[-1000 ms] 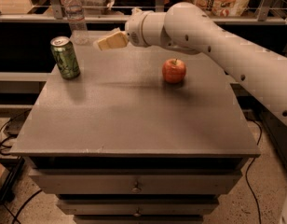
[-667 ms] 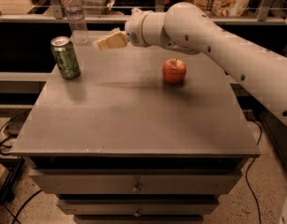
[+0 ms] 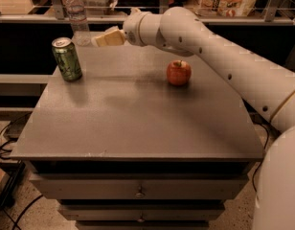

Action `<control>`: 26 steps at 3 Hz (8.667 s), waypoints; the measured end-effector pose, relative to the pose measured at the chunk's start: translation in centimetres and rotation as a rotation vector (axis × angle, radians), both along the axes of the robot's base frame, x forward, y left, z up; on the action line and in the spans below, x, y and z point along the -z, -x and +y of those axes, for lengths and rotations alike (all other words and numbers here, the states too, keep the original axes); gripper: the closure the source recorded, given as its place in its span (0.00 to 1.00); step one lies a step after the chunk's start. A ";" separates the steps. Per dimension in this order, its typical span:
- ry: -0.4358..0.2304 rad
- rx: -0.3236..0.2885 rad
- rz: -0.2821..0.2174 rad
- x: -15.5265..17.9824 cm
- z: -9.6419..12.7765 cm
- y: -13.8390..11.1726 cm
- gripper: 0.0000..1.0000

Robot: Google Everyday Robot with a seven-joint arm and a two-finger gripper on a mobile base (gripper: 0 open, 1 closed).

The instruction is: Knock water bottle over

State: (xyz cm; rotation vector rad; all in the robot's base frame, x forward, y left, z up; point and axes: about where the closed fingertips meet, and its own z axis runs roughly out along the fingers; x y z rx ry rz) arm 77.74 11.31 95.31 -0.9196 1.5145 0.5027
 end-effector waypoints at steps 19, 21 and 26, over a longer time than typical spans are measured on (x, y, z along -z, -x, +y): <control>0.377 0.148 0.055 -2.4 -4.8 -1.4 1.00; 0.639 0.154 0.207 2.1 -9.6 2.1 0.82; 0.690 -0.016 0.320 7.6 -7.1 4.9 0.00</control>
Offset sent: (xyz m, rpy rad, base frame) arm 0.0553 0.0588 -0.0202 0.0790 0.0116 0.0560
